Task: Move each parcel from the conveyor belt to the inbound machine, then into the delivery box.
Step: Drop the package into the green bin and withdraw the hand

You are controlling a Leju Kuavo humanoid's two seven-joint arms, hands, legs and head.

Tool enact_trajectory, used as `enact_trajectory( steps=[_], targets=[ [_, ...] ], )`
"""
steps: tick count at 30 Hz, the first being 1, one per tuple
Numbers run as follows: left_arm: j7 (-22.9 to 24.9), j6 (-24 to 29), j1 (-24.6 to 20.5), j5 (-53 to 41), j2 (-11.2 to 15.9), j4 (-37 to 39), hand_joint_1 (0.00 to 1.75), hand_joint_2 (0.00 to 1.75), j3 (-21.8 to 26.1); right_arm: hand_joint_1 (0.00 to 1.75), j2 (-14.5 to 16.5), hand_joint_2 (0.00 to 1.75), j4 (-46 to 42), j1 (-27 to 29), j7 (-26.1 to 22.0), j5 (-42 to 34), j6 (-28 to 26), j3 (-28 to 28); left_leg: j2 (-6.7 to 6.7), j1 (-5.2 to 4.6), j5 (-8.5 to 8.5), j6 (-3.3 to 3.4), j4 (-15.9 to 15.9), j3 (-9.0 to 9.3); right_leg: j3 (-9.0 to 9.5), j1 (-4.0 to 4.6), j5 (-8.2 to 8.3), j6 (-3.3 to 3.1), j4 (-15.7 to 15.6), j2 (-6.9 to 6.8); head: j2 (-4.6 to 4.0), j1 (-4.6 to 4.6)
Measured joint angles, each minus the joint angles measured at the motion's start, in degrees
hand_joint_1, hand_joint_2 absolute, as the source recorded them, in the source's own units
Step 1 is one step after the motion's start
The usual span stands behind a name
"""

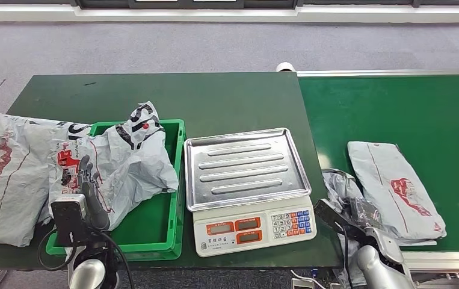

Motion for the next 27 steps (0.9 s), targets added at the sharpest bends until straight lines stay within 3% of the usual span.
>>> enact_trajectory(
  steps=[3, 5, 10, 17, 22, 27],
  targets=[
    [0.1, 0.0, 0.9, -0.3, -0.1, -0.9, 0.00, 0.00, 0.0, 1.75, 0.4, 1.75, -2.5, 1.4, 3.3, 1.5, -8.3, -0.1, -0.03, 0.00, 0.00, 0.00, 0.0, -0.04, -0.01, -0.03, 0.00, 0.00, 0.0, -0.05, 0.00, 0.00],
    [0.1, 0.0, 1.9, -0.7, -0.3, -1.9, 0.00, 0.00, 0.0, 1.75, 1.0, 1.75, -8.6, 3.9, 4.5, 2.0, -15.0, -0.6, -0.14, 0.01, 0.01, 0.00, 0.0, -0.12, -0.05, -0.06, -0.02, 0.00, 0.0, -0.17, 0.00, 0.00],
    [-0.7, 0.4, 2.6, -0.8, -0.5, -2.4, 0.00, 0.00, -0.2, 1.75, 2.3, 1.75, -30.8, 11.0, -0.9, -1.3, -25.4, -2.4, -0.25, 0.03, 0.00, 0.01, 0.0, -0.22, -0.12, -0.09, -0.06, 0.02, 0.0, -0.26, 0.00, -0.01],
    [-1.3, 1.1, 1.9, -0.7, -0.7, -1.4, 0.00, 0.00, -0.9, 1.75, 6.1, 1.75, -48.2, 15.6, -12.1, -4.8, -26.6, -5.0, -0.20, 0.01, 0.00, 0.02, 0.0, -0.20, -0.14, -0.13, -0.03, 0.03, 0.0, -0.16, 0.00, 0.00],
    [-1.3, 1.3, 1.6, -0.6, -0.7, -1.0, 0.00, 0.00, -1.3, 1.75, 8.3, 1.75, -54.2, 17.7, -14.9, -5.1, -26.6, -5.8, -0.11, 0.01, 0.01, 0.03, 0.0, -0.18, -0.14, -0.13, 0.00, 0.02, 0.0, -0.09, 0.00, 0.00],
    [-1.3, 1.3, 1.5, -0.2, -0.8, -0.8, 0.00, 0.00, -1.6, 1.75, 9.0, 1.75, -56.9, 18.2, -14.6, -5.7, -26.6, -5.9, -0.10, 0.01, 0.01, 0.03, 0.0, -0.19, -0.14, -0.13, 0.00, 0.02, 0.0, -0.09, 0.00, 0.00]
  ],
)
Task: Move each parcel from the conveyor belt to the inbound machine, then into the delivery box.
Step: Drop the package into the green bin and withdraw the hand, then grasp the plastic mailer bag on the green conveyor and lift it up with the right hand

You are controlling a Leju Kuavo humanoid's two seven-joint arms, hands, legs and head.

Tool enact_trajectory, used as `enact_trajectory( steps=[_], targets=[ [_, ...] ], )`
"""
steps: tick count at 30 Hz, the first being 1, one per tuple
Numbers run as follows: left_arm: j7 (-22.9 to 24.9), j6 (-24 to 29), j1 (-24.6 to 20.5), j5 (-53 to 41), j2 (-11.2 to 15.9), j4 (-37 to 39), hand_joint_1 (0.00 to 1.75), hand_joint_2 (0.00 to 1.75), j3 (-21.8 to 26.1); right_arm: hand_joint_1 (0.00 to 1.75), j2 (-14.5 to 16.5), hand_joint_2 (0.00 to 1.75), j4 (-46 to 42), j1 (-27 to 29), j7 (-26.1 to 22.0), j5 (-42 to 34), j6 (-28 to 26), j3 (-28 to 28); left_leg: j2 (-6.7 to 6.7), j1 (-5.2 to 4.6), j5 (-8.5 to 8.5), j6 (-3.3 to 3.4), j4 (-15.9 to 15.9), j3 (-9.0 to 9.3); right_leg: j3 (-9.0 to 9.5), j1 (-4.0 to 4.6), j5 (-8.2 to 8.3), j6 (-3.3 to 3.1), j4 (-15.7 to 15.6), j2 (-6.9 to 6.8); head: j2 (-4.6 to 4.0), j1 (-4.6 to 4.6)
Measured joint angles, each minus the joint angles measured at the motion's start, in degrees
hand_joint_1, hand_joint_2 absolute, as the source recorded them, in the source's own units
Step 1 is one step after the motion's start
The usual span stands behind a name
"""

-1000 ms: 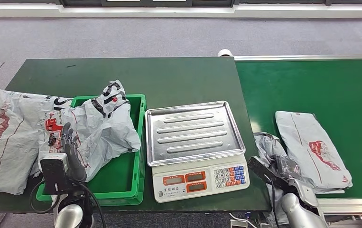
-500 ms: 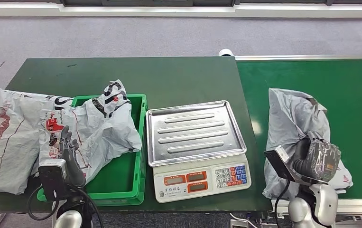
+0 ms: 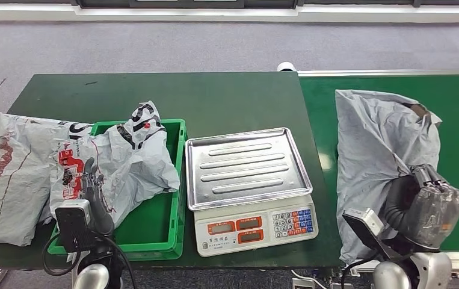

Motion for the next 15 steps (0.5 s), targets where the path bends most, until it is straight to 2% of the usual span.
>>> enact_trajectory(
  steps=[5, 8, 12, 15],
  targets=[
    [0.0, -0.6, -1.0, 0.4, 0.0, 0.9, 0.00, 0.00, -0.2, 1.75, -0.8, 1.75, 2.4, -5.2, -2.0, -2.9, 0.1, 0.0, 0.14, -0.01, 0.03, 0.01, 0.0, -0.01, -0.01, -0.01, 0.10, 0.01, 0.0, 0.11, 0.00, 0.00],
    [-0.2, -0.6, -2.0, 0.5, -0.1, 1.7, 0.00, 0.00, -0.7, 1.75, -1.2, 1.75, 7.5, -11.7, -3.6, -3.7, 0.1, 0.5, 0.19, -0.01, 0.14, 0.00, 0.0, -0.03, -0.03, -0.01, 0.23, 0.04, 0.0, 0.14, 0.00, 0.00],
    [-0.8, -0.6, -4.1, 0.9, -0.2, 3.5, 0.00, 0.00, -1.8, 1.75, -1.6, 1.75, 18.2, -22.5, -2.4, -4.7, 0.2, 4.3, 0.28, -0.01, 0.37, -0.01, 0.0, -0.07, -0.14, -0.01, 0.45, 0.02, 0.0, 0.25, 0.00, -0.01],
    [-1.0, -0.5, -5.0, 1.1, -0.2, 4.6, 0.00, 0.00, -2.2, 1.75, -1.6, 1.75, 23.9, -27.3, -2.0, -5.1, 0.2, 6.8, 0.15, 0.00, 0.45, -0.05, 0.0, -0.09, -0.15, 0.00, 0.48, 0.01, 0.0, 0.13, 0.00, -0.02]
  ],
)
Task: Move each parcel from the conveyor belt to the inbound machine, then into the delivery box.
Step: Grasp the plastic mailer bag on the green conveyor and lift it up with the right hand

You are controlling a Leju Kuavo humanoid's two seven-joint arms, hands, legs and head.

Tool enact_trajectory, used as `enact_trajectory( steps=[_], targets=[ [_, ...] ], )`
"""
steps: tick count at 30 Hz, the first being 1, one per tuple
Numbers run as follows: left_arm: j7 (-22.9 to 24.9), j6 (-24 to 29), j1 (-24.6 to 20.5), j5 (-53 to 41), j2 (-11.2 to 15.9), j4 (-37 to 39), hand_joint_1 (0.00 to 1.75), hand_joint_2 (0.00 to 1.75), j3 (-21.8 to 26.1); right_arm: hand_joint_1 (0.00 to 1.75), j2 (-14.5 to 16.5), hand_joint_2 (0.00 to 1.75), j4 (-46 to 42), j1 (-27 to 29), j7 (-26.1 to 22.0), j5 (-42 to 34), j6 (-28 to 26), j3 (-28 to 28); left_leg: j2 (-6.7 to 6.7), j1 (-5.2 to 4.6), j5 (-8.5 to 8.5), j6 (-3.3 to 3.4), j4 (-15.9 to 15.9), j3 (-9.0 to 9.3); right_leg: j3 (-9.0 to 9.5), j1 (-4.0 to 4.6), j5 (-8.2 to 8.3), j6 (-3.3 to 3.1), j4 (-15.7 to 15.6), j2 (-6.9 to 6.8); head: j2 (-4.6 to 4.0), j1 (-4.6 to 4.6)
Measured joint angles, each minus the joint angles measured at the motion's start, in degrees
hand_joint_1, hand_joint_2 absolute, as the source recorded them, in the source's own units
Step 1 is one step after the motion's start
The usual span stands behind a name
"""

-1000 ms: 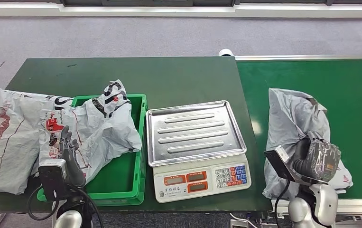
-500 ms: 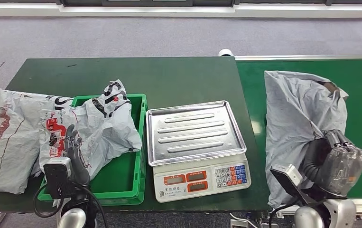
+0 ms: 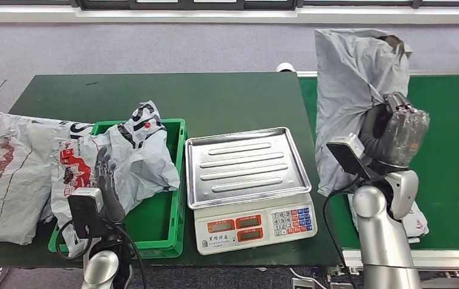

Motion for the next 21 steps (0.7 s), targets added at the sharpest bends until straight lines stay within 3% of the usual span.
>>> enact_trajectory(
  steps=[10, 15, 21],
  targets=[
    [-0.1, 0.3, -1.8, 0.4, -0.1, 2.5, 0.00, 0.00, -0.9, 1.75, 0.8, 1.75, 12.3, -7.4, -2.4, -4.7, 0.9, 4.7, -0.06, 0.00, 0.05, -0.03, 0.0, -0.30, -0.23, -0.01, 0.04, 0.00, 0.0, -0.02, 0.00, 0.02],
    [-0.4, 0.4, -4.8, 1.1, -0.5, 5.6, 0.00, 0.00, -3.0, 1.75, 4.7, 1.75, 21.5, -12.0, -4.9, -10.7, 3.6, 10.8, -0.08, 0.01, 0.17, -0.07, 0.0, -0.31, -0.27, 0.06, 0.10, -0.02, 0.1, -0.06, 0.00, 0.02],
    [-0.9, 1.3, -6.4, 2.7, -0.5, 8.0, 0.00, 0.00, -4.8, 1.75, 9.0, 1.75, 25.8, -12.4, -6.7, -21.4, 12.3, 19.1, -0.08, 0.10, 0.19, -0.10, 0.0, -0.40, -0.37, 0.10, 0.09, -0.04, 0.1, -0.04, 0.00, 0.01]
  ],
)
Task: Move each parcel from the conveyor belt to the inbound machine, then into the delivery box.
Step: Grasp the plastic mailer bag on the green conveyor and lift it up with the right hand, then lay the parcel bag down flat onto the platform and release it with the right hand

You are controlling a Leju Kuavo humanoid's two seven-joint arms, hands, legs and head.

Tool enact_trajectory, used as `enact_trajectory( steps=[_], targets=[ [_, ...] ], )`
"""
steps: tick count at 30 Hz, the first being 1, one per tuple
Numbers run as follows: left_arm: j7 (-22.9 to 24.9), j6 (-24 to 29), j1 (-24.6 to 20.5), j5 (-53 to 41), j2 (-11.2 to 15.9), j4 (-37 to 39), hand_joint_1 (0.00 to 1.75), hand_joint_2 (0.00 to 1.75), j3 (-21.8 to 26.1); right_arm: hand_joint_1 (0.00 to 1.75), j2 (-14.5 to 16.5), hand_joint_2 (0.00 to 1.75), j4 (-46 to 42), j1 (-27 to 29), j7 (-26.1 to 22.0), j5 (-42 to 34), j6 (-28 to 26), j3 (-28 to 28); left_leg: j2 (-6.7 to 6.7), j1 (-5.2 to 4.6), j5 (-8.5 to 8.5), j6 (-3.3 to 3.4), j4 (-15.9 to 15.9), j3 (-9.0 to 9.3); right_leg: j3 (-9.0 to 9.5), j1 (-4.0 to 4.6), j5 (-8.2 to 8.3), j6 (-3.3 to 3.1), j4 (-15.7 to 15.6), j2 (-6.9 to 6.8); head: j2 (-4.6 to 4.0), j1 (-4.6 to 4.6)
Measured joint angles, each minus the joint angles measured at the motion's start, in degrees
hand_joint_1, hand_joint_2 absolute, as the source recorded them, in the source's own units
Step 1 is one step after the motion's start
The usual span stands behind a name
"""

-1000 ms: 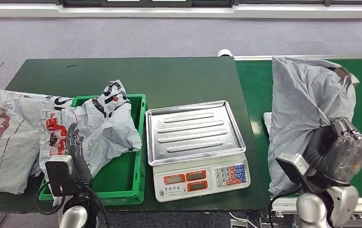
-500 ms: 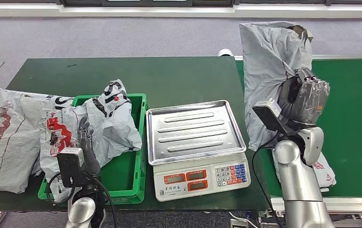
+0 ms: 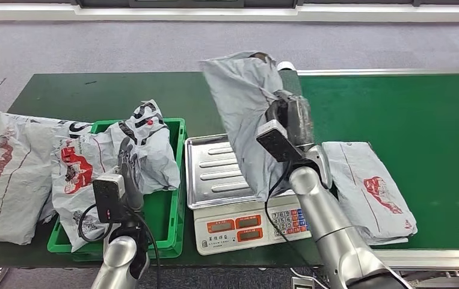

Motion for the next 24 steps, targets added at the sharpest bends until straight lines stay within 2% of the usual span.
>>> enact_trajectory(
  steps=[5, 9, 10, 14, 18, 24],
  targets=[
    [-1.3, -0.4, 0.1, 2.2, 0.1, 0.8, 0.00, 0.00, -0.3, 1.75, 2.5, 1.75, 3.2, 0.2, -0.3, -2.7, 2.5, 5.1, -0.03, 0.00, 0.00, 0.00, 0.0, -0.08, -0.06, 0.00, -0.01, 0.00, 0.0, -0.04, 0.00, 0.00],
    [-1.7, -0.7, 0.1, 2.7, 0.3, 1.3, 0.00, 0.00, -0.7, 1.75, 3.7, 1.75, 5.2, 0.5, -0.4, -3.0, 2.5, 6.9, -0.02, -0.01, 0.00, 0.00, 0.0, -0.09, -0.06, -0.02, 0.00, 0.00, 0.0, -0.04, 0.00, 0.00],
    [-1.7, -0.7, 0.1, 2.7, 0.3, 1.4, 0.00, 0.00, -0.7, 1.70, 3.9, 1.75, 5.5, 0.5, -0.4, -3.0, 2.5, 7.1, -0.02, -0.01, 0.00, 0.00, 0.0, -0.09, -0.05, -0.02, 0.00, 0.01, 0.0, -0.04, 0.00, 0.01],
    [-1.9, -1.0, 0.0, 2.8, 0.4, 1.7, 0.00, 0.00, -1.0, 0.00, 4.4, 1.75, 6.7, 0.5, 0.6, -2.4, 2.6, 7.6, -0.02, -0.02, 0.00, 0.01, 0.0, -0.09, -0.05, -0.02, 0.01, 0.01, 0.0, -0.03, 0.00, 0.01],
    [-2.0, -0.8, 0.0, 2.4, 0.5, 1.7, 0.00, 0.00, -1.3, 0.00, 4.6, 0.00, 8.1, 0.6, 3.9, 0.9, -1.7, 8.2, -0.03, -0.02, 0.00, 0.00, 0.0, -0.09, -0.06, -0.02, 0.01, 0.01, 0.0, -0.04, 0.00, -0.01],
    [-3.0, 1.0, 0.6, 1.0, 0.6, 0.5, 0.00, 0.00, -1.3, 0.00, 3.2, 0.00, 7.8, 2.4, 7.6, 7.1, -8.2, 8.1, -0.03, -0.01, -0.01, 0.01, 0.0, -0.09, -0.08, -0.01, 0.00, 0.01, 0.0, -0.02, 0.00, 0.00]
  ],
)
